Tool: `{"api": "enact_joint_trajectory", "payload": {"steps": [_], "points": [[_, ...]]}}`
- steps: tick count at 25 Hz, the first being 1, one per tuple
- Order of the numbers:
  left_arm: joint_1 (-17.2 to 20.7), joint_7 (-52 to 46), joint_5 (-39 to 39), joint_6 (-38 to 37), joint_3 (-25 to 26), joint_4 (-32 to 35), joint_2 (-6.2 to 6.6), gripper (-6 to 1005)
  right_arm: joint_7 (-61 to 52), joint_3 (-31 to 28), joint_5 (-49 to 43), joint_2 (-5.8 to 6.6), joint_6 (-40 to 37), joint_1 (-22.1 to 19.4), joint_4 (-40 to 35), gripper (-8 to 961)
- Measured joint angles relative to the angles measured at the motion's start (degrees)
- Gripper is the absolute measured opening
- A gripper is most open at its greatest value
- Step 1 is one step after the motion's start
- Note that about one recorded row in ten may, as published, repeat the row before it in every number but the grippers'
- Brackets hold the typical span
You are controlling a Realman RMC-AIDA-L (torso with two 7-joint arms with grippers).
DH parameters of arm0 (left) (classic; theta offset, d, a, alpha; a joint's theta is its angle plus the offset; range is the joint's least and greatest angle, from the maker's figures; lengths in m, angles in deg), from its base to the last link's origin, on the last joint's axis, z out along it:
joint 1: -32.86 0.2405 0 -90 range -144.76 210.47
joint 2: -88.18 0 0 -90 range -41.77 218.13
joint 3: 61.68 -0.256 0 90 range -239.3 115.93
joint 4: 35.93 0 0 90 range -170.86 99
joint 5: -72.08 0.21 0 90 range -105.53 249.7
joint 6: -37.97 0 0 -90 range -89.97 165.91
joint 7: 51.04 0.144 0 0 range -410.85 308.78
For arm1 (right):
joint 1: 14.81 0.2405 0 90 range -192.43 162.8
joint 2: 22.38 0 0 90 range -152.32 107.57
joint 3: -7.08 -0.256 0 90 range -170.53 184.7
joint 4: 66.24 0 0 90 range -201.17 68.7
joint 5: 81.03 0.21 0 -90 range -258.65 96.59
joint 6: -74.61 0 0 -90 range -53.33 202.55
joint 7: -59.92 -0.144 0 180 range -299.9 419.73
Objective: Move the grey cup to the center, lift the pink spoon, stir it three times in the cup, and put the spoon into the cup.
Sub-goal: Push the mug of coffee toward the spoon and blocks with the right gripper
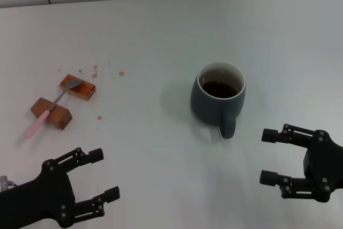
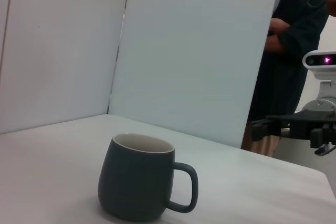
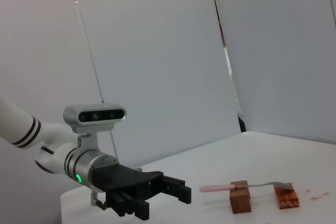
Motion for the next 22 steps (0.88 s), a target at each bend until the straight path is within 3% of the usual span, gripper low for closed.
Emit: {"api": "enact_joint_trajectory", "payload": {"steps": [5, 11, 17, 22], "points": [[-0.07, -0.02, -0.06, 0.00, 0.03, 0.00, -0.05, 835, 0.81, -0.45, 2.41, 0.01, 0.07, -0.45, 0.93, 816], [-0.23, -0.04, -0.10, -0.11, 0.06, -0.06, -0.05, 835, 6.91, -2.20, 15.13, 0.23, 1.58, -3.99, 5.90, 816], [-0.33, -0.06, -0.16, -0.06, 0.05, -0.09, -0.08, 834, 18.11, -10.21, 27.31, 0.33, 7.39, -7.13, 17.32, 817], [-0.51, -0.06, -0.10, -0.07, 0.05, -0.09, -0.12, 834, 24.56, -14.17, 27.71, 0.36, 12.23, -6.97, 21.45, 811]]}}
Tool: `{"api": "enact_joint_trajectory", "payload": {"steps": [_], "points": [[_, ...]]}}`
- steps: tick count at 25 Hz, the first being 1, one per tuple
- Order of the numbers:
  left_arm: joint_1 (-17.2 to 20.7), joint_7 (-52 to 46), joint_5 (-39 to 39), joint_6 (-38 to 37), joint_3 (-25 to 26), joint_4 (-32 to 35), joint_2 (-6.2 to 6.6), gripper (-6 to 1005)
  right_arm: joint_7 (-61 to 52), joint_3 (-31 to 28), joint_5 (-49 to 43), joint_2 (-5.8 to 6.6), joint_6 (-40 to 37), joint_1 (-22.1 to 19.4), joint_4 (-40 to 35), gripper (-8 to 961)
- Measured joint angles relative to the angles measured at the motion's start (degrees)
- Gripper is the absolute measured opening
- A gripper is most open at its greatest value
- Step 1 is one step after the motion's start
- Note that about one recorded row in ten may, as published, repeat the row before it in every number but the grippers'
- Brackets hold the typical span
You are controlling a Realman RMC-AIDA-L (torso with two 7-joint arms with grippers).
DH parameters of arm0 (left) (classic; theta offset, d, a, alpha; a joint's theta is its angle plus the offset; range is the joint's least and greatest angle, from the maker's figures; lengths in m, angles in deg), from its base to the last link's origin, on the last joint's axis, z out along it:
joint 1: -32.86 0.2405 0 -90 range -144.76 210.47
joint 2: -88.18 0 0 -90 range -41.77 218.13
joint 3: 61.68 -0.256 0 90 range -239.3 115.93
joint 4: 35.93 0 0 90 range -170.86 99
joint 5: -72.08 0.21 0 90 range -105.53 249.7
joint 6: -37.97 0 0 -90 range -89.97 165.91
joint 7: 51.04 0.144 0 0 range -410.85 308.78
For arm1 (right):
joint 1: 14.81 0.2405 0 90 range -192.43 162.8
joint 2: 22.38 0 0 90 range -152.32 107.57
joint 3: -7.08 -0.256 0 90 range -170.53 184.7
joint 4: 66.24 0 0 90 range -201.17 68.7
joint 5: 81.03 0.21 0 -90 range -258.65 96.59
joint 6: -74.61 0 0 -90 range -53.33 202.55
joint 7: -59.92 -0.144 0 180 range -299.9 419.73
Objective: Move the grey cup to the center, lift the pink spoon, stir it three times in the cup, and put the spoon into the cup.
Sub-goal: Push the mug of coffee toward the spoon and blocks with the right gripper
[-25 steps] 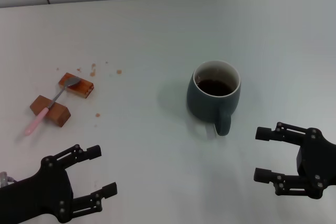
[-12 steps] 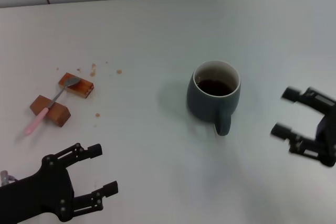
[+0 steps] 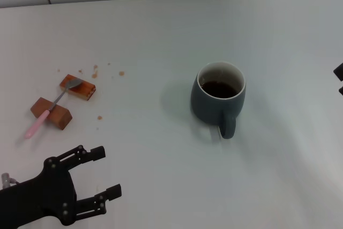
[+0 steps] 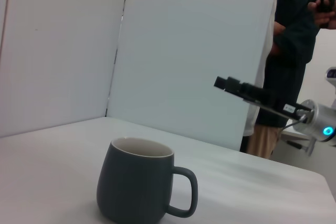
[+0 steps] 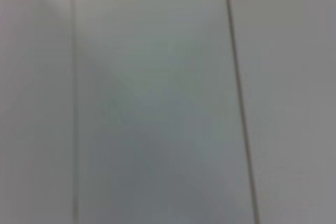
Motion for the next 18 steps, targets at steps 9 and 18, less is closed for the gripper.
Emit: {"api": "enact_joint_trajectory", "payload": {"steps": [9, 18], "points": [[-0.20, 0.00, 0.01, 0.02, -0.02, 0.00, -0.02, 834, 33.99, -2.65, 0.25, -0.11, 10.25, 3.45, 16.67, 476], [-0.28, 0.00, 0.00, -0.23, -0.10, 0.00, -0.02, 834, 39.96, -5.31, 0.36, -0.24, 16.01, 5.85, 21.47, 121]]}}
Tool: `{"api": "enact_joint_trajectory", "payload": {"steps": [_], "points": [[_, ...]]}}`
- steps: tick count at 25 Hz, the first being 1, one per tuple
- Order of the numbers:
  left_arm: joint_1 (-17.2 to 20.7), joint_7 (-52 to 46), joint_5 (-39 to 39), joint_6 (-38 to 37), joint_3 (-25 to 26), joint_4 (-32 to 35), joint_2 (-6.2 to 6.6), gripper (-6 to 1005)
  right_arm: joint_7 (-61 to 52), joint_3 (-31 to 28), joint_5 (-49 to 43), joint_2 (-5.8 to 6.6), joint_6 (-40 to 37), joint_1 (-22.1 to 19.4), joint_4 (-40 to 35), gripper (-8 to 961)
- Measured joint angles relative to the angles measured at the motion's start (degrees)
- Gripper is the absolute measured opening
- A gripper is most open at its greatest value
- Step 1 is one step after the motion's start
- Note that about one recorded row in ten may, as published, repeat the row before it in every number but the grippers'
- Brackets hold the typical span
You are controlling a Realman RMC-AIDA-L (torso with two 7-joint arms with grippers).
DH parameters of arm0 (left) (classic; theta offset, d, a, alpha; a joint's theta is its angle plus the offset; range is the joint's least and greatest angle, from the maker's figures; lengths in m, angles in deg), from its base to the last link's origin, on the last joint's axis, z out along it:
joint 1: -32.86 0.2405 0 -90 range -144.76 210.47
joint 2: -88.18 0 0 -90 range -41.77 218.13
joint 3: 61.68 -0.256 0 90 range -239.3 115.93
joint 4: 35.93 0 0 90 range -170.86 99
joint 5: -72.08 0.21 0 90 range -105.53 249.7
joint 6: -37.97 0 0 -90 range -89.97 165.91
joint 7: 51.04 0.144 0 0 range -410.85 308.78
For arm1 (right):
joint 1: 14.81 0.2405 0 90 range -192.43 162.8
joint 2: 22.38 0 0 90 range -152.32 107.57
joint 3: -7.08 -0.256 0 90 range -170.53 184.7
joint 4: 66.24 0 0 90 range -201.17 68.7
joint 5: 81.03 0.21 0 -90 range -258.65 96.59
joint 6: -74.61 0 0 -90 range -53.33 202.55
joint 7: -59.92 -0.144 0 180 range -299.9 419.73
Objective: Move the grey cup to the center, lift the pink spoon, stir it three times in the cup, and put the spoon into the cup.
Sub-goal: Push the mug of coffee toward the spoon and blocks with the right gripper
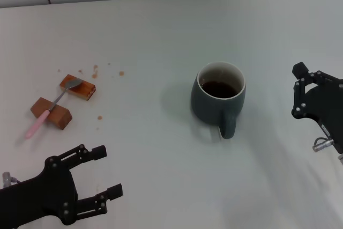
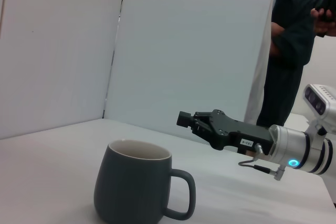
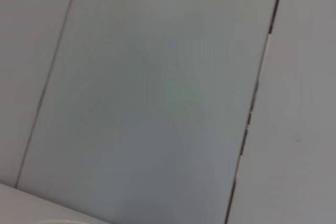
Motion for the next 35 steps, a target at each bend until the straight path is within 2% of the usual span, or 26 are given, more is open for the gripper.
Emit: {"api": "enact_joint_trajectory", "payload": {"steps": [8, 17, 26, 35], "points": [[0.08, 0.00, 0.00, -0.01, 0.00, 0.00, 0.00, 834, 0.43, 0.28, -0.65, 0.02, 7.47, 3.24, 2.55, -3], [-0.04, 0.00, 0.00, -0.02, 0.00, 0.00, 0.00, 834, 6.17, -0.05, -0.77, -0.01, 17.03, 7.58, 7.91, 0], [-0.09, 0.00, 0.00, -0.06, 0.00, 0.00, 0.00, 834, 7.75, 0.05, -0.84, -0.04, 18.98, 9.85, 12.49, 5], [-0.09, 0.00, 0.00, -0.05, 0.00, 0.00, 0.00, 834, 7.76, -0.86, -1.63, -0.06, 24.65, 13.92, 15.23, 9]]}}
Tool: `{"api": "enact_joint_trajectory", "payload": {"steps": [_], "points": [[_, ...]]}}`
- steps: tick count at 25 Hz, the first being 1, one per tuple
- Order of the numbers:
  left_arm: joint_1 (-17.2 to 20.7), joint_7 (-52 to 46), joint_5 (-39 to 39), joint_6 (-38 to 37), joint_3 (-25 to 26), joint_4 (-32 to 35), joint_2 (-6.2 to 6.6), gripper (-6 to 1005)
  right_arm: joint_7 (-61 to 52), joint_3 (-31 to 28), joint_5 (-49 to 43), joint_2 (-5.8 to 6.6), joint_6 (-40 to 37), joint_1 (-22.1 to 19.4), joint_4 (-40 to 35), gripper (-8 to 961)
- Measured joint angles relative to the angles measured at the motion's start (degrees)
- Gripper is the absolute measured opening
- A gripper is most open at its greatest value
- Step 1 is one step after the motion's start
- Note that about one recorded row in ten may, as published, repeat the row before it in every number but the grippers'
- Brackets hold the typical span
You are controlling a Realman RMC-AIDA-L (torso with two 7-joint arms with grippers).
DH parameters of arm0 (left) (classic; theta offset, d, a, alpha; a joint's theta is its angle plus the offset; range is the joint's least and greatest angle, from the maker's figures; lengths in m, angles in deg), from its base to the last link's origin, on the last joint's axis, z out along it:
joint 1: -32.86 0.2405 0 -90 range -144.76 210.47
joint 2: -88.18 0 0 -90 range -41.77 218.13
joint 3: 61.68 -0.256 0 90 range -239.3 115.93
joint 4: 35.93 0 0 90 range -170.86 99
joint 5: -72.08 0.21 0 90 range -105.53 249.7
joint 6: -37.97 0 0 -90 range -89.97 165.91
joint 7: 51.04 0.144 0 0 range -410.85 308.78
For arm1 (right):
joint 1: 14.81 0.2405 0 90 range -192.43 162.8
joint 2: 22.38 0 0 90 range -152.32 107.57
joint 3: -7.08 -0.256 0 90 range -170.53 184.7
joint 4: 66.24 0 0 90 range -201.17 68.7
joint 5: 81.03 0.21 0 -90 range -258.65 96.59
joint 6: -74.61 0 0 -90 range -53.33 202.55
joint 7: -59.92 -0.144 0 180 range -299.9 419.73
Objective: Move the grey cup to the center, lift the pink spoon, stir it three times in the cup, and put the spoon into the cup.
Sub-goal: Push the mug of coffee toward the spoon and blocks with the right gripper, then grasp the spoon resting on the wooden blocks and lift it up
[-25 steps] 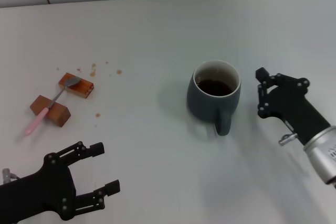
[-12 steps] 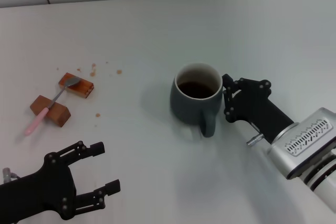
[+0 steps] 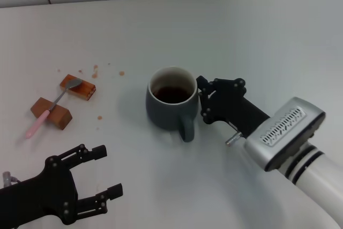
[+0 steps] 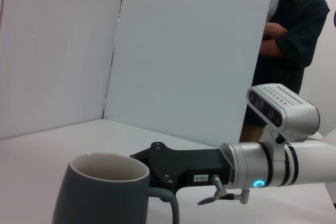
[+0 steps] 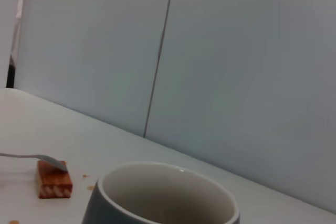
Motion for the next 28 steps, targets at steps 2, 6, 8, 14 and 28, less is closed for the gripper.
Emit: {"api": "enact_joint_trajectory", "payload": {"steps": [2, 6, 8, 14, 28], "points": [[0.00, 0.00, 0.00, 0.06, 0.00, 0.00, 0.00, 834, -0.19, -0.27, 0.00, -0.04, 1.67, 1.15, 0.24, 10], [0.05, 0.07, 0.00, 0.11, 0.00, 0.00, 0.00, 834, -0.45, -0.34, 0.00, -0.13, 2.64, 2.26, 0.73, 12], [0.13, 0.15, -0.03, 0.10, 0.00, 0.00, 0.00, 834, -0.48, -0.35, 0.00, -0.16, 2.58, 2.47, 1.01, 13], [0.35, 0.48, -0.39, 0.14, 0.23, 0.00, 0.00, 835, -0.40, -0.35, 0.02, 0.30, -2.52, 0.28, 1.89, 16], [0.02, 0.59, -0.45, 0.43, 0.49, 0.00, 0.00, 835, -14.52, 1.30, -14.83, 5.27, -27.66, -13.06, 0.77, 23]]}}
